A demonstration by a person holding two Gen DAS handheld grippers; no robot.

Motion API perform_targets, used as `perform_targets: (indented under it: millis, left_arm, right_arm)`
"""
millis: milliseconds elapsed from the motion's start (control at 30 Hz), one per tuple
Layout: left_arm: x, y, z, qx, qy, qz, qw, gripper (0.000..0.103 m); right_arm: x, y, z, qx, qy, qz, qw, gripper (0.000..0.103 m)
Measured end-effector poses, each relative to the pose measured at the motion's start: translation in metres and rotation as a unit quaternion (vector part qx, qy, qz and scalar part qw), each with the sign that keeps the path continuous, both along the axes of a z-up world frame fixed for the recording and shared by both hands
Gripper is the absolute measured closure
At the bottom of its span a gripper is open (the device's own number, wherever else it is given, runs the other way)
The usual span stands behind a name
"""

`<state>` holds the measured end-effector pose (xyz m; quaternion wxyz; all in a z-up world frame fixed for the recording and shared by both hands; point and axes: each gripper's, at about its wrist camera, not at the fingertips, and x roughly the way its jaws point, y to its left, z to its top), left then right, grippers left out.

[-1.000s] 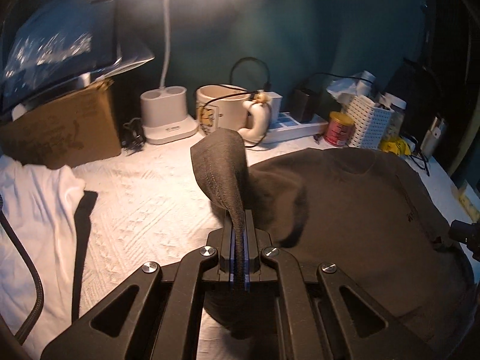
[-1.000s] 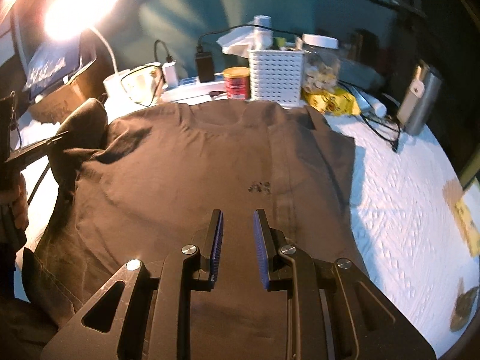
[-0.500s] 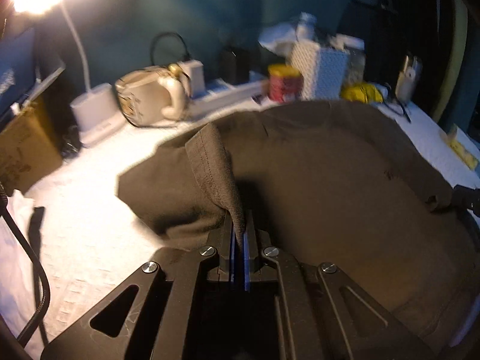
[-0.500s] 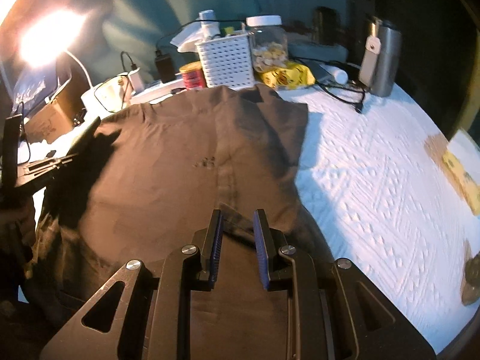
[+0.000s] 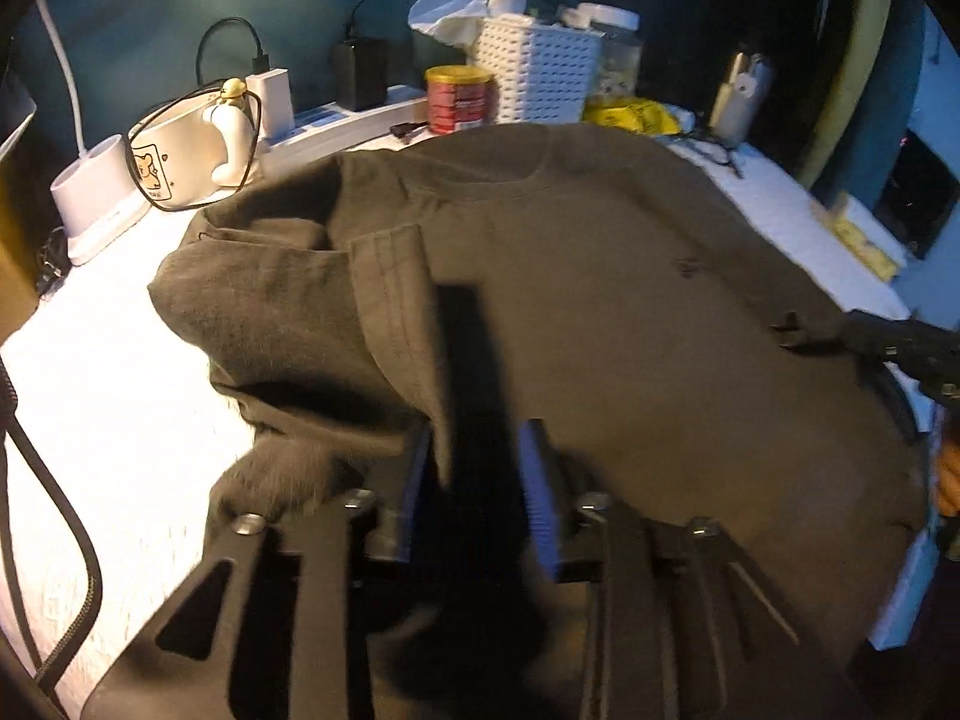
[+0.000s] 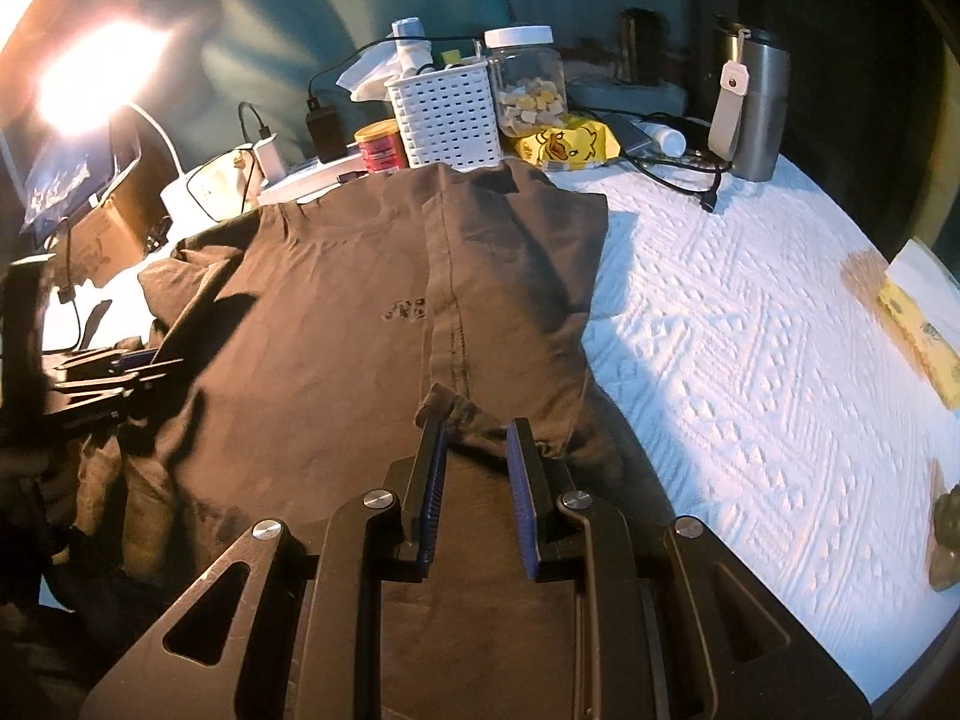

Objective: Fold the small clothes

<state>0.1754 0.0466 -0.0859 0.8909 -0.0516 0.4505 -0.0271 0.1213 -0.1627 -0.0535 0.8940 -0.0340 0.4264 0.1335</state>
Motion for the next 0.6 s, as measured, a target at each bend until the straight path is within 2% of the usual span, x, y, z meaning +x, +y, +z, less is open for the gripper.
perform_targets:
  millis: [167,233,300,433,600]
  left_arm:
    - [-0.018,0.016,0.023,-0.009,-0.026,0.005,0.9996,0.069]
    - [-0.019,0.026,0.027,-0.016,-0.029,0.01,0.9994,0.066]
    - [-0.015,0.032,0.025,-0.013,-0.022,0.013,0.9996,0.051]
    - [-0.01,0.031,0.013,-0.008,0.004,0.01,0.9999,0.05]
    - [-0.025,0.014,0.008,-0.019,0.022,-0.025,0.9993,0.05]
  right_arm:
    - [-0.001,0.007,0.002,-0.001,-0.003,0.005,1.0,0.08]
    - [-0.001,0.009,0.002,0.0,-0.003,0.006,1.0,0.08]
    - [-0.001,0.011,0.002,0.0,-0.003,0.008,1.0,0.08]
    - [-0.004,0.013,0.002,0.001,-0.004,0.012,1.0,0.08]
    - [-0.002,0.005,-0.002,-0.002,0.002,-0.002,1.0,0.08]
